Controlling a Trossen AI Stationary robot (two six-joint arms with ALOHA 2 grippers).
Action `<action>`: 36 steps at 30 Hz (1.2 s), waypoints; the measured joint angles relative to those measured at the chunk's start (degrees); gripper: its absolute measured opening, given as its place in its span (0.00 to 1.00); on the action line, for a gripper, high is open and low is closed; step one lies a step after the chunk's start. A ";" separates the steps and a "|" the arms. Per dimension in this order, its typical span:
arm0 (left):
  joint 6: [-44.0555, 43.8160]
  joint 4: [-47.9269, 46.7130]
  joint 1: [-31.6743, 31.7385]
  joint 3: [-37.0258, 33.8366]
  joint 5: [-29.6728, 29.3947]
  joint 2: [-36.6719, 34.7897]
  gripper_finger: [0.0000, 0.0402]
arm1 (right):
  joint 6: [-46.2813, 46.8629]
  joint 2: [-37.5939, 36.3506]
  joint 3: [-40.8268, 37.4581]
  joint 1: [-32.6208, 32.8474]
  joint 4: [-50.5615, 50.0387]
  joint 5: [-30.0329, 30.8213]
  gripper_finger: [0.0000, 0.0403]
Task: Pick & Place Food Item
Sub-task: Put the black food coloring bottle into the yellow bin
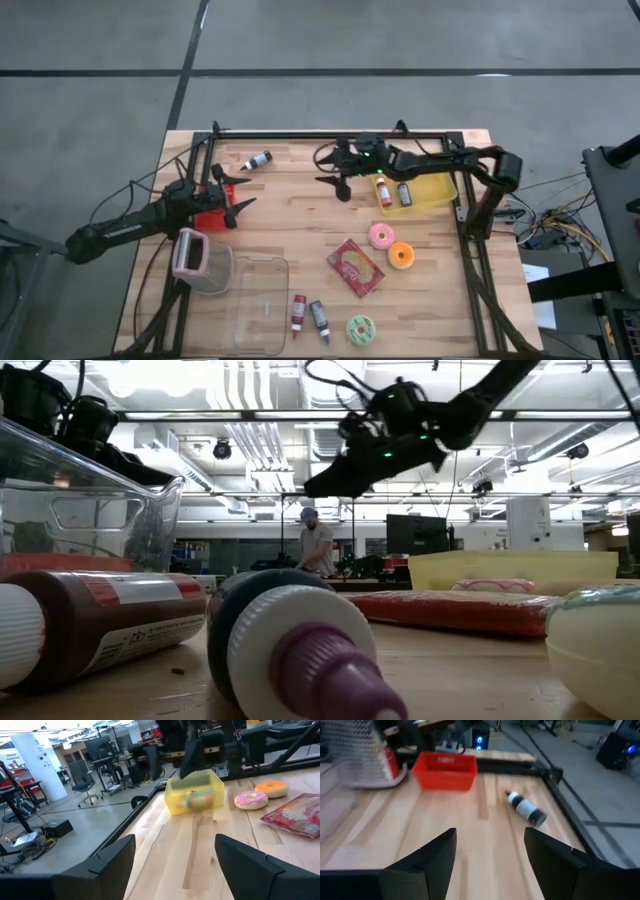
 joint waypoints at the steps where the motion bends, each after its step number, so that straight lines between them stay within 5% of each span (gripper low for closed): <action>1: 0.00 0.00 -0.01 0.00 0.01 0.06 0.69 | 0.38 -0.80 -1.03 0.00 0.36 0.15 0.57; 5: 0.00 -0.01 0.01 0.00 -0.02 0.30 0.69 | 0.92 -4.18 -5.64 0.20 1.82 1.32 0.57; 14: 0.00 0.00 0.01 0.00 -0.01 0.81 0.69 | 0.61 -5.23 -16.58 0.68 25.31 1.70 0.57; 36: 0.00 0.00 0.01 0.00 -0.03 1.02 0.69 | 0.73 -6.14 -17.04 0.94 25.41 2.57 0.57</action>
